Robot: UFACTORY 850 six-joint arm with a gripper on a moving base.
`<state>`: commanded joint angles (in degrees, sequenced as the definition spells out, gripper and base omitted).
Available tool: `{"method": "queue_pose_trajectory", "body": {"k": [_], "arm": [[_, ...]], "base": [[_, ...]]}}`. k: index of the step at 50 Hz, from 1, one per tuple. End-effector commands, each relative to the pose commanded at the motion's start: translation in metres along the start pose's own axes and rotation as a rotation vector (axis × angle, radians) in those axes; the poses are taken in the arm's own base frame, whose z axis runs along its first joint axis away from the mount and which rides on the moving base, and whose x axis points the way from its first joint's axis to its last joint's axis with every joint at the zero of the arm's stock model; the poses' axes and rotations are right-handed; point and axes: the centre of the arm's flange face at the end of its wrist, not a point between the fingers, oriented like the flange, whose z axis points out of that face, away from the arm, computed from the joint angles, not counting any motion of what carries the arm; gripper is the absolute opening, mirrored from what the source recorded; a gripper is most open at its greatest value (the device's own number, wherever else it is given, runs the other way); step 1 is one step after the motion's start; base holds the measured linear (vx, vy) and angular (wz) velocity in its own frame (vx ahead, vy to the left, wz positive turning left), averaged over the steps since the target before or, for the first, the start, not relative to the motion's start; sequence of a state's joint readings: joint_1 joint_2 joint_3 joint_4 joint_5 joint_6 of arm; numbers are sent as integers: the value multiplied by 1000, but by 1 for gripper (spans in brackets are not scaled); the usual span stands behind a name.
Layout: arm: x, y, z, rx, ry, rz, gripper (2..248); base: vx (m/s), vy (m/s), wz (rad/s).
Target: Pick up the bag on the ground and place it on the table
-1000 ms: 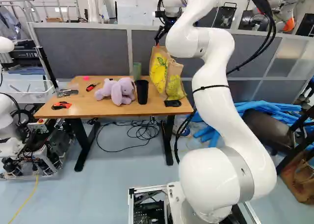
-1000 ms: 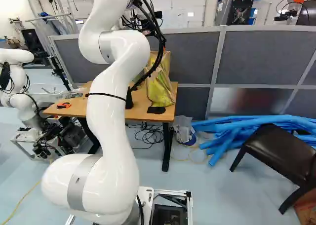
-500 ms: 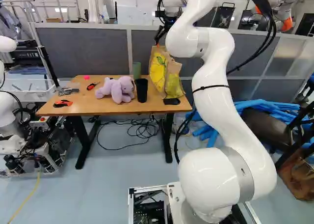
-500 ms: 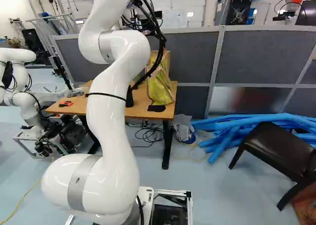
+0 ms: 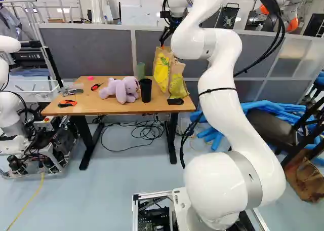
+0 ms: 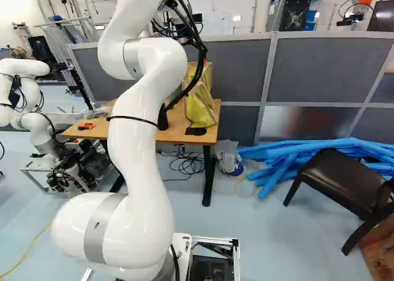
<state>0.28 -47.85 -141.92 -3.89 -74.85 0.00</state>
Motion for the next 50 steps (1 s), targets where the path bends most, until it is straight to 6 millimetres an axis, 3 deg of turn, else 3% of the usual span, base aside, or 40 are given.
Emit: {"method": "queue_pose_trajectory", "body": {"k": [50], "arm": [[0,0,0,0,0,0,247]], "base": [[-114,-3,-3]]}}
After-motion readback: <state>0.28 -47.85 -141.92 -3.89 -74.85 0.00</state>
